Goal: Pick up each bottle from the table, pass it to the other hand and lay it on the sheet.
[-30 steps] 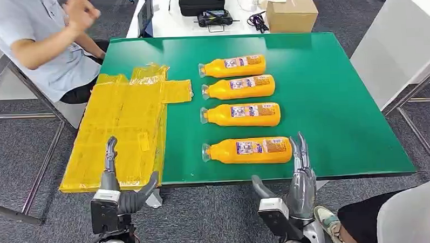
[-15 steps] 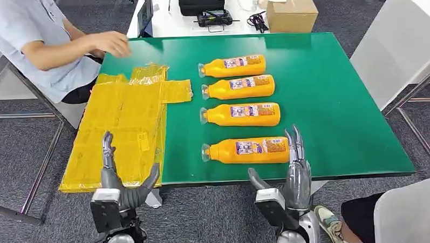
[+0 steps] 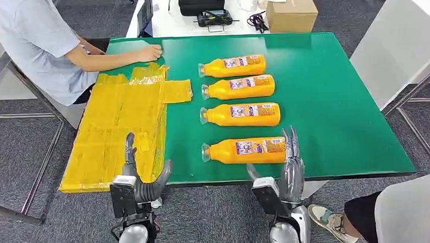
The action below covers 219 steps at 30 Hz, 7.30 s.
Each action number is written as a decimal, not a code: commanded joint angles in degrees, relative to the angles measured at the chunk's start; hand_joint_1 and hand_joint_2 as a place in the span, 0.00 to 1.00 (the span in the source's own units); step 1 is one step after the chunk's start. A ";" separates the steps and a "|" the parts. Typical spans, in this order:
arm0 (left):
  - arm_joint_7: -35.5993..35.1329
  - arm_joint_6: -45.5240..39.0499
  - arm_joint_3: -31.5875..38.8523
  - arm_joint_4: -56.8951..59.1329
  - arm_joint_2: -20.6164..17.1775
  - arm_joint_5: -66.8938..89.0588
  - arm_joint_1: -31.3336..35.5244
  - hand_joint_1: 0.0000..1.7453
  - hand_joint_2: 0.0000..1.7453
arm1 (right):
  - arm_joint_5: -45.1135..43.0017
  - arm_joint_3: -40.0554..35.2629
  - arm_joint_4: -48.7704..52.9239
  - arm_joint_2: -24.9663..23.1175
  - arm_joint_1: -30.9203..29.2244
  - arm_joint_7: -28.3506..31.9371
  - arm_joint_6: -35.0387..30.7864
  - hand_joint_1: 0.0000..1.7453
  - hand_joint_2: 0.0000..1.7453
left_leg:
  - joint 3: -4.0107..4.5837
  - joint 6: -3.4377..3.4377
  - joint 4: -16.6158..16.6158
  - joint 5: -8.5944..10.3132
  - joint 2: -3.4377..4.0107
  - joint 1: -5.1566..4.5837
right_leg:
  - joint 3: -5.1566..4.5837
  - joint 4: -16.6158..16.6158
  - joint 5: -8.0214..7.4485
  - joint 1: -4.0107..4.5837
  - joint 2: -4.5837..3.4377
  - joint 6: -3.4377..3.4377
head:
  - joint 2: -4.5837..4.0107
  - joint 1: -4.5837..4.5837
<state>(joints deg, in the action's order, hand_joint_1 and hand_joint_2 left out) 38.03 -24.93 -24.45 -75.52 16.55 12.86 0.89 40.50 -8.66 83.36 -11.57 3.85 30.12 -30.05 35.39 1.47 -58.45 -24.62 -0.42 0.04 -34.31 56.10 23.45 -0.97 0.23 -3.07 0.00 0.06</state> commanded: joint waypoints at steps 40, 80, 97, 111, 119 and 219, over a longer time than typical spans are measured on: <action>1.31 -7.55 -12.79 11.58 -3.21 -10.17 6.22 0.00 1.00 | 18.59 -6.55 -39.66 14.30 -18.36 -11.89 -6.27 0.00 1.00 | -0.21 -0.03 0.07 -0.02 0.00 0.00 | 0.22 -0.09 0.01 0.02 -0.01 0.06 | 0.00 0.00; -5.24 -5.81 -14.57 9.92 -4.64 -4.49 5.26 0.00 1.00 | 31.30 -19.11 -35.86 14.89 -23.56 -20.32 -4.21 0.00 1.00 | -0.19 -0.04 0.02 -0.06 0.15 0.00 | 0.18 0.00 0.02 0.02 -0.14 0.08 | 0.00 0.00; -6.09 -4.11 -15.65 9.82 -5.05 -4.36 5.83 0.00 1.00 | 27.26 -17.67 -49.35 13.03 -32.47 -23.43 5.06 0.00 1.00 | -0.25 -0.04 0.03 -0.05 0.15 -0.02 | 0.24 -0.01 0.02 0.00 -0.16 0.10 | 0.00 0.02; -7.40 -2.25 -16.25 10.07 -5.16 -4.59 6.44 0.00 1.00 | 25.19 -18.98 -52.64 13.37 -35.65 -23.93 13.21 0.00 1.00 | -0.18 -0.03 0.03 -0.01 0.05 -0.01 | 0.19 0.00 0.01 0.01 -0.06 0.08 | 0.00 0.00; -7.45 -1.31 -16.54 10.46 -5.09 -4.82 6.92 0.00 1.00 | 18.80 -17.38 -55.28 14.25 -36.79 -20.56 20.90 1.00 1.00 | -0.28 -0.05 0.05 0.01 -0.01 0.00 | 0.29 -0.05 0.01 0.02 0.01 0.09 | 0.00 0.00; -2.73 7.24 -11.17 11.83 -0.17 -33.59 14.45 0.00 1.00 | -20.03 -32.37 -23.78 11.78 -35.72 -12.89 35.08 0.95 1.00 | -0.37 -0.12 -0.04 -0.12 0.27 0.05 | 0.33 0.07 0.05 0.08 -0.29 0.14 | 0.00 0.02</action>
<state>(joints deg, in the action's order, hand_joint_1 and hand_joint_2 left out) 35.01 -16.87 -37.00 -64.92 16.22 -21.09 13.15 20.61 -37.09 62.51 0.74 -27.89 17.55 4.68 35.29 1.45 -58.48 -24.61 -0.30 0.08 -34.19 56.14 23.41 -0.92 0.06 -3.09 0.00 0.09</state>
